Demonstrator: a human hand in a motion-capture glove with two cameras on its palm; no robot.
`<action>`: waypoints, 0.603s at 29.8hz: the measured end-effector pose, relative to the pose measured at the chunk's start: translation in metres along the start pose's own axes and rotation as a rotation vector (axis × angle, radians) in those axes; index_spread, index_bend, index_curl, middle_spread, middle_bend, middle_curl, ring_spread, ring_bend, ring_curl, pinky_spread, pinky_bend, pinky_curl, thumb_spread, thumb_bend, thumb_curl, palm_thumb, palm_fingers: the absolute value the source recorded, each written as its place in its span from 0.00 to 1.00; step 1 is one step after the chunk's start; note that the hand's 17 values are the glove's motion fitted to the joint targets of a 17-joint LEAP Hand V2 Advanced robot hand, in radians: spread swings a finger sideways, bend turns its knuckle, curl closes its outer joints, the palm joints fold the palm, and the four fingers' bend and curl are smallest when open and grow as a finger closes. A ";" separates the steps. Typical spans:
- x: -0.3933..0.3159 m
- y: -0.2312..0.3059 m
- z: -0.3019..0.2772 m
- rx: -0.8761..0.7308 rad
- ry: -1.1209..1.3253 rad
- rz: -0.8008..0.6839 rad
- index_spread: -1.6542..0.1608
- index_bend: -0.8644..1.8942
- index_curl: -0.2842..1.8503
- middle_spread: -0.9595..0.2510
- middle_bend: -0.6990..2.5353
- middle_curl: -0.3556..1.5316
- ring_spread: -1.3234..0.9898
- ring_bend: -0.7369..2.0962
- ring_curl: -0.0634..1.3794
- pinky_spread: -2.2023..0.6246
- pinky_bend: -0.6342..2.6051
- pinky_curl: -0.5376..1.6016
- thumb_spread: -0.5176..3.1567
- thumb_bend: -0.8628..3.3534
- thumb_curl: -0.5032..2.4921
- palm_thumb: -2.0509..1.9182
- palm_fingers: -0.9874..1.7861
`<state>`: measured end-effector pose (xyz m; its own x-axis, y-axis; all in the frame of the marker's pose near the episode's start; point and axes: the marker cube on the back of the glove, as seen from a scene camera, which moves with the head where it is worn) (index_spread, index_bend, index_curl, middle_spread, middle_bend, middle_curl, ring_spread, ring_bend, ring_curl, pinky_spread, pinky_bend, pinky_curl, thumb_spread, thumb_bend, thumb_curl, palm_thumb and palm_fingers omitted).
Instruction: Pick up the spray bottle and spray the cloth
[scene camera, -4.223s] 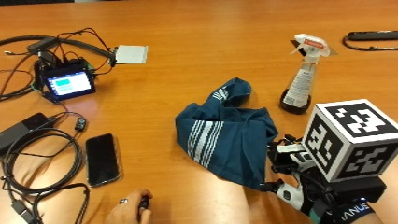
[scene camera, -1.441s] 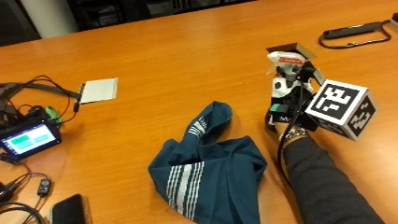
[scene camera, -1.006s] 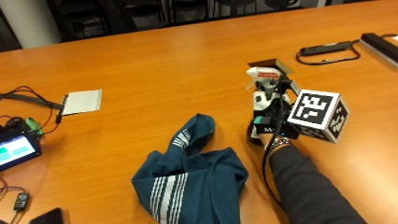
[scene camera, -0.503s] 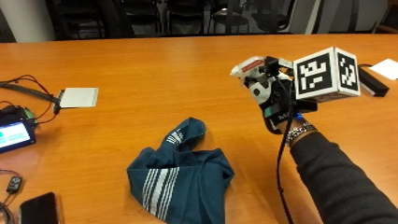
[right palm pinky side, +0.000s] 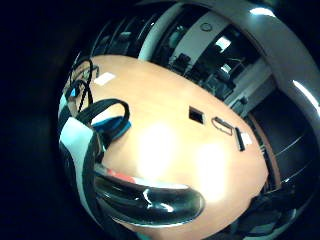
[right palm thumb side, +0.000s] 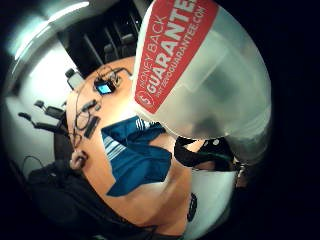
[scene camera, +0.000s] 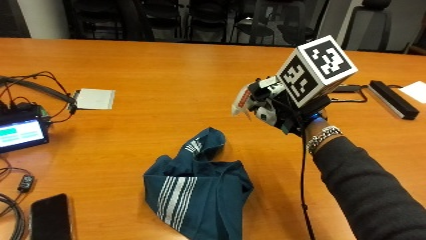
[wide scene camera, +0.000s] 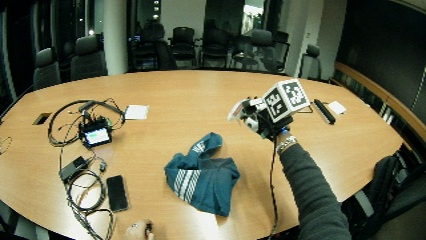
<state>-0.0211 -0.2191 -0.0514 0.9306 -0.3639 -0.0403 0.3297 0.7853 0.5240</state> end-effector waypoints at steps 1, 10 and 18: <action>-0.001 0.002 0.002 -0.025 0.023 -0.021 0.75 0.37 0.34 0.61 0.38 0.48 0.48 0.51 0.38 0.66 0.40 0.46 0.37 0.20 0.38 0.74 0.83; -0.008 0.008 0.012 -0.170 0.282 -0.207 0.75 0.37 0.35 0.61 0.38 0.49 0.48 0.51 0.38 0.66 0.40 0.45 0.36 0.20 0.38 0.74 0.82; -0.017 0.023 0.038 -0.244 0.399 -0.300 0.75 0.37 0.35 0.61 0.37 0.49 0.48 0.51 0.38 0.67 0.40 0.45 0.36 0.20 0.39 0.74 0.82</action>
<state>-0.0356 -0.2134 -0.0066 0.7627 -0.4084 -0.5014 0.5725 0.7870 0.2300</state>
